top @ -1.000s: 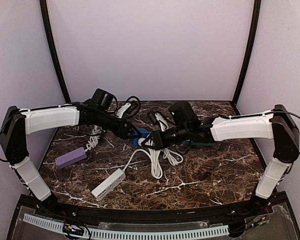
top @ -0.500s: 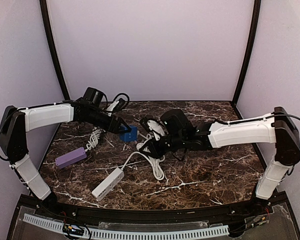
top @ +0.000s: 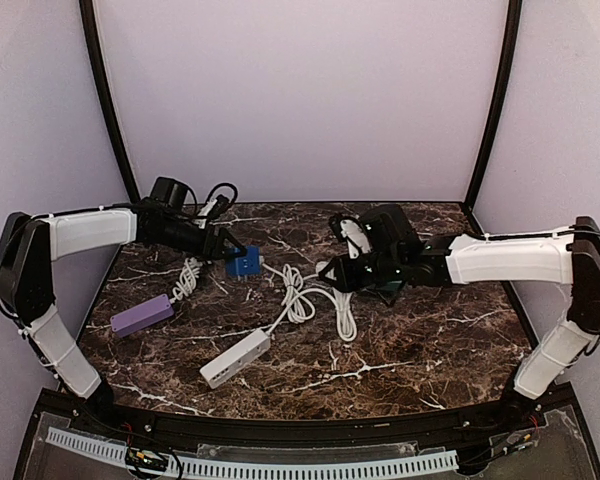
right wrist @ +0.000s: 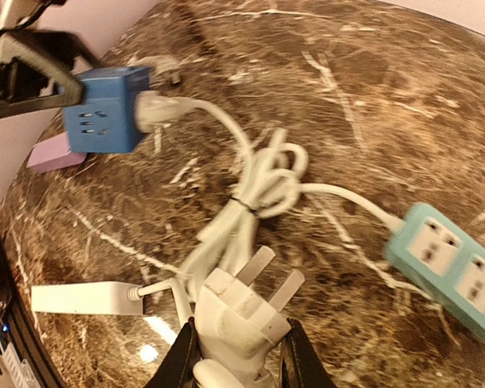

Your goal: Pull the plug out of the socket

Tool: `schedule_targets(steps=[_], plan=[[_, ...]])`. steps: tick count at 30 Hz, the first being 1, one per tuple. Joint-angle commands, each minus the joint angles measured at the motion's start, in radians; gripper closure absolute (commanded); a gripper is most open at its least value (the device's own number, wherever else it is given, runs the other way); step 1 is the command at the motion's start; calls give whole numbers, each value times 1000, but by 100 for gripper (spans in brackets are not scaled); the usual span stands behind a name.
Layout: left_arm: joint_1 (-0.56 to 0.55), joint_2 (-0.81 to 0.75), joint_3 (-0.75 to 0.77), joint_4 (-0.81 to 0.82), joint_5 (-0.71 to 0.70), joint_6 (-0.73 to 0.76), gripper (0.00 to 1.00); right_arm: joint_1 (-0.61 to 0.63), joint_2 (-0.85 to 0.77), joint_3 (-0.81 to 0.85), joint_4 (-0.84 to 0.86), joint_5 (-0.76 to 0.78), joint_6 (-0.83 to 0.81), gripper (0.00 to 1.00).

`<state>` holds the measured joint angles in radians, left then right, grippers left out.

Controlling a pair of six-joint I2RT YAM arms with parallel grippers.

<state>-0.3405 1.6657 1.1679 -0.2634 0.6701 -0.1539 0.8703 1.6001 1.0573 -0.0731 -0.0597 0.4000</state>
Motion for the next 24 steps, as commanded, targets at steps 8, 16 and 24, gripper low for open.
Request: schedule_targets(steps=[8,16,24], plan=[[134,-146,-49,103,-17,-85,99,-266,-204,-110,-139,161,69,100],[142,-159,-56,128,20,-89,99,-532,-278,-173,-204,156,107,100],[119,-159,-60,150,100,-70,99,-559,-172,-221,-164,74,162,92]])
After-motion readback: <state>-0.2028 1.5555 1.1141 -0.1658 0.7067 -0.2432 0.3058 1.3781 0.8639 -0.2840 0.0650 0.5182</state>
